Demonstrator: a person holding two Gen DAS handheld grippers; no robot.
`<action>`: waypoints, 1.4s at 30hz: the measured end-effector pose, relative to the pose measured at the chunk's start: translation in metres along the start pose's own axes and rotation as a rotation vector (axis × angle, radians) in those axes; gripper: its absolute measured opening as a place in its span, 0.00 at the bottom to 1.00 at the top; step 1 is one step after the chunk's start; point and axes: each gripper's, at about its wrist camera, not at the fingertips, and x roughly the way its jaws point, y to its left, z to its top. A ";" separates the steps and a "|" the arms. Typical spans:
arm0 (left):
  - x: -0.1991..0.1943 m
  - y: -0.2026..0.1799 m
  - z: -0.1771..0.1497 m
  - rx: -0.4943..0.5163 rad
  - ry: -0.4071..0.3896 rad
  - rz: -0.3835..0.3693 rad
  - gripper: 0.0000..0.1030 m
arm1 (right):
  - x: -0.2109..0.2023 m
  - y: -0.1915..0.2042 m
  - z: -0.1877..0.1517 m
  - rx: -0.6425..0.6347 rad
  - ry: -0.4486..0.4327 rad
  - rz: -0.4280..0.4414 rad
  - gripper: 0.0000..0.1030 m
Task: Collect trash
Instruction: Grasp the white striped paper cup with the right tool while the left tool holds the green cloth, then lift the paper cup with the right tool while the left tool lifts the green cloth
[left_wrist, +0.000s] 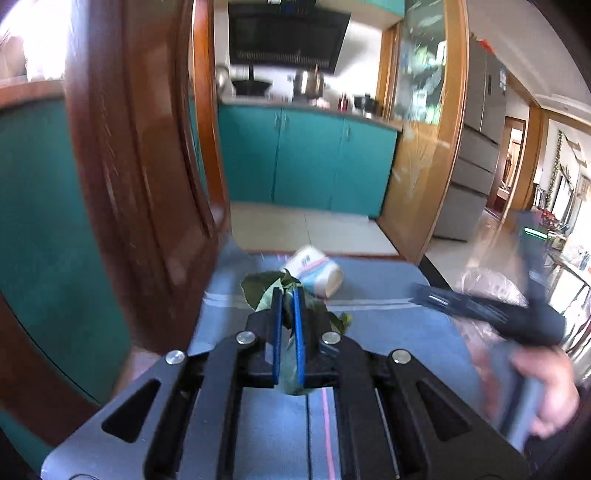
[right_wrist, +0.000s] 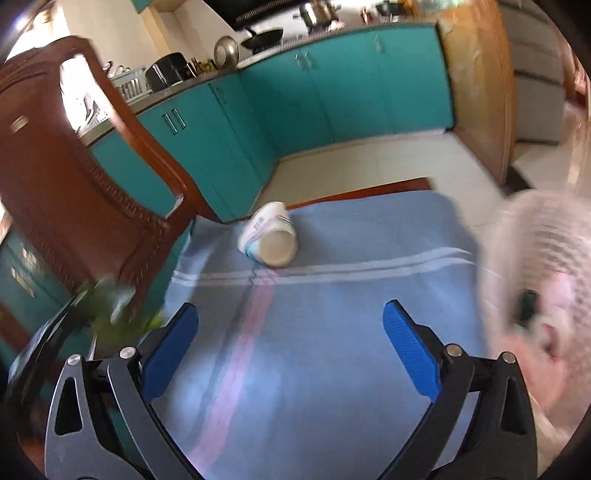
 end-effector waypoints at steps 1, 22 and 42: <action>-0.003 -0.001 0.002 0.009 -0.012 0.000 0.07 | 0.018 0.000 0.010 0.023 0.021 0.008 0.95; -0.010 0.013 0.011 -0.053 -0.023 -0.035 0.07 | 0.045 0.042 -0.003 -0.156 -0.047 -0.028 0.55; 0.012 -0.008 -0.045 0.236 0.229 0.084 0.89 | -0.135 -0.021 -0.087 -0.115 -0.176 -0.073 0.55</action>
